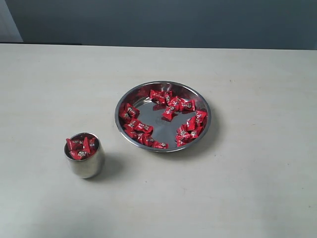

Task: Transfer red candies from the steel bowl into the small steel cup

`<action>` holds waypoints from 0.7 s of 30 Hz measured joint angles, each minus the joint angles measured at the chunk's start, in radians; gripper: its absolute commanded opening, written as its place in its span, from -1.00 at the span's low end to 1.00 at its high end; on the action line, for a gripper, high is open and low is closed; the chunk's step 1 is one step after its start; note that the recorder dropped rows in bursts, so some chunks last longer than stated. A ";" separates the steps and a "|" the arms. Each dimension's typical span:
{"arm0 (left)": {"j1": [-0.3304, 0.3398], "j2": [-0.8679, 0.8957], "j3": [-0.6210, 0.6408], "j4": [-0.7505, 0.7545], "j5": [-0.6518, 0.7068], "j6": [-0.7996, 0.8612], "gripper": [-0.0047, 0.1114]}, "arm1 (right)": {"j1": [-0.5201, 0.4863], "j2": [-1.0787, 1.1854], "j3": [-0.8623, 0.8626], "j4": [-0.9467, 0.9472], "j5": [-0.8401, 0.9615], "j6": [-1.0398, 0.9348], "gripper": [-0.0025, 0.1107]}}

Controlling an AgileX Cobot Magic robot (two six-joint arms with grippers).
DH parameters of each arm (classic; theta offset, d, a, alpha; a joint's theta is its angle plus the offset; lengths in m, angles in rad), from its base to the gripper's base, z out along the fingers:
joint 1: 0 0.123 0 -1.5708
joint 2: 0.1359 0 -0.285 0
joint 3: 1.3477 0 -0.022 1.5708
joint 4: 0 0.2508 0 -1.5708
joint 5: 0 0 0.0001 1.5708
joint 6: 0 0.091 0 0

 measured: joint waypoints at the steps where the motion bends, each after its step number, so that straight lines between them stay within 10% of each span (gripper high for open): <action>1: 0.000 0.000 0.000 0.000 0.000 0.000 -0.91 | 0.000 0.000 0.011 -0.017 0.000 0.002 -0.95; 9: 0.000 0.000 0.000 0.000 0.000 0.000 -0.91 | -0.002 0.000 0.122 -0.408 -0.082 0.399 -0.95; 21: 0.000 0.000 0.000 0.000 0.000 0.000 -0.91 | -0.002 -0.002 0.193 -0.420 -0.123 0.429 -0.95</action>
